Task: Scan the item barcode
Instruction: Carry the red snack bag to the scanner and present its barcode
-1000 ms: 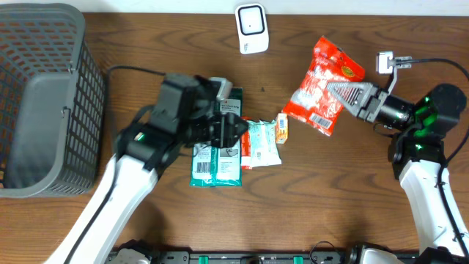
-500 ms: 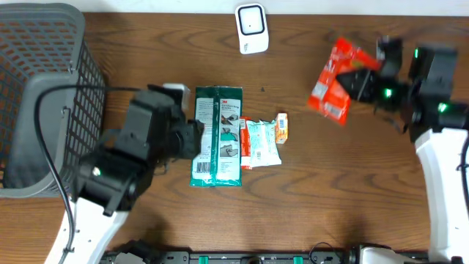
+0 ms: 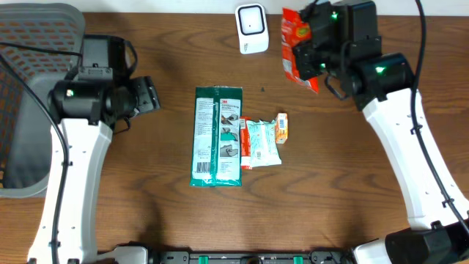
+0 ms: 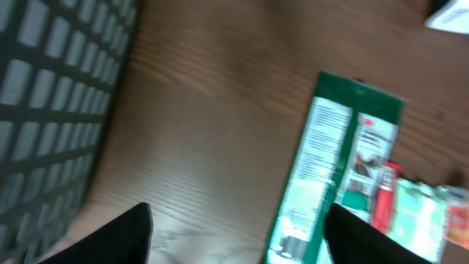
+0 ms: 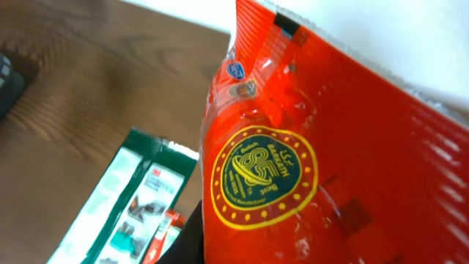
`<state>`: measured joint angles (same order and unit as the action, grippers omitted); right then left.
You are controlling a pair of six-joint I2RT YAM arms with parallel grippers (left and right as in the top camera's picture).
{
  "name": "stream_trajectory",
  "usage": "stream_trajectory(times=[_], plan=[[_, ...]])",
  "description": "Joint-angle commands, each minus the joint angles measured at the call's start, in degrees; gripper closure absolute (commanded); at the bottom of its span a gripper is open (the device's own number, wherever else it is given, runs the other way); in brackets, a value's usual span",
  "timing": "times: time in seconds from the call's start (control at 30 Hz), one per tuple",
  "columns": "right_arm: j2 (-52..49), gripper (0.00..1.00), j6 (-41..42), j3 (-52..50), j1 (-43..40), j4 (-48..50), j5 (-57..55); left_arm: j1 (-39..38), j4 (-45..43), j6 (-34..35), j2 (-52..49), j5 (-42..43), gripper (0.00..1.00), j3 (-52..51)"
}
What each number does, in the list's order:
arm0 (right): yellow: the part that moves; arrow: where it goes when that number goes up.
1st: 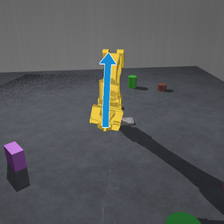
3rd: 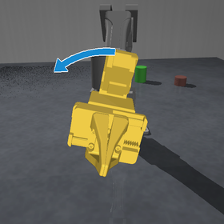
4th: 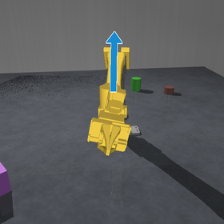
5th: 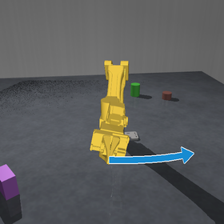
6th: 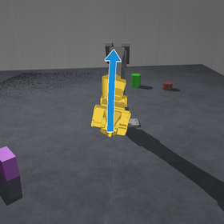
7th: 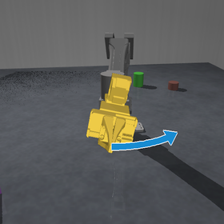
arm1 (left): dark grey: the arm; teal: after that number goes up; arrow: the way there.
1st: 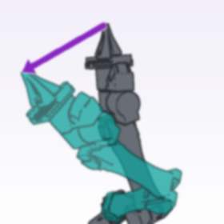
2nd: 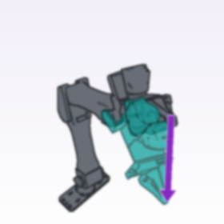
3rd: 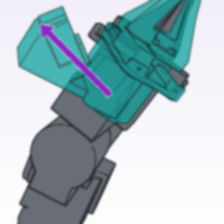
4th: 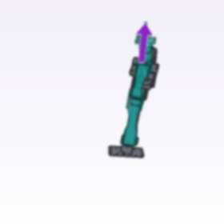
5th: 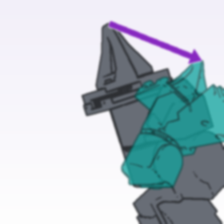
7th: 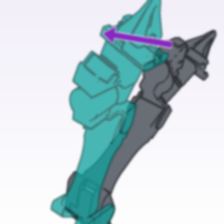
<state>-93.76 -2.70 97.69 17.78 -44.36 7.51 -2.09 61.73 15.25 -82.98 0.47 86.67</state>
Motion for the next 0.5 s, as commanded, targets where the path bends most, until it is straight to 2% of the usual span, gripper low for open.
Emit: stream_trajectory(times=[0.0, 0.07, 0.13, 0.37, 0.47], plan=[[-1.6, 0.99, -12.9, 0.8, 4.5, 5.2, -5.8, 1.2, 0.4, -0.2, -2.9, -1.2, 0.19, 0.6], [-4.2, 0.99, -22.4, 0.8, 6.4, 10.4, -6.0, 1.2, 0.4, -0.2, -4.2, -1.2, 0.19, 0.6], [-6.7, 0.99, -26.1, 0.8, 7.3, 15.6, -6.0, 1.2, 0.4, -0.2, -4.7, -1.2, 0.19, 0.6], [-14.2, 0.99, -27.8, 0.8, 7.2, 32.1, -5.6, 1.2, 0.4, -0.2, -5.2, -1.2, 0.18, 0.6], [-17.9, 0.99, -33.5, 0.8, 6.7, 38.7, 0.6, 1.2, 0.4, -0.2, -5.2, -1.2, 0.18, 0.6]])
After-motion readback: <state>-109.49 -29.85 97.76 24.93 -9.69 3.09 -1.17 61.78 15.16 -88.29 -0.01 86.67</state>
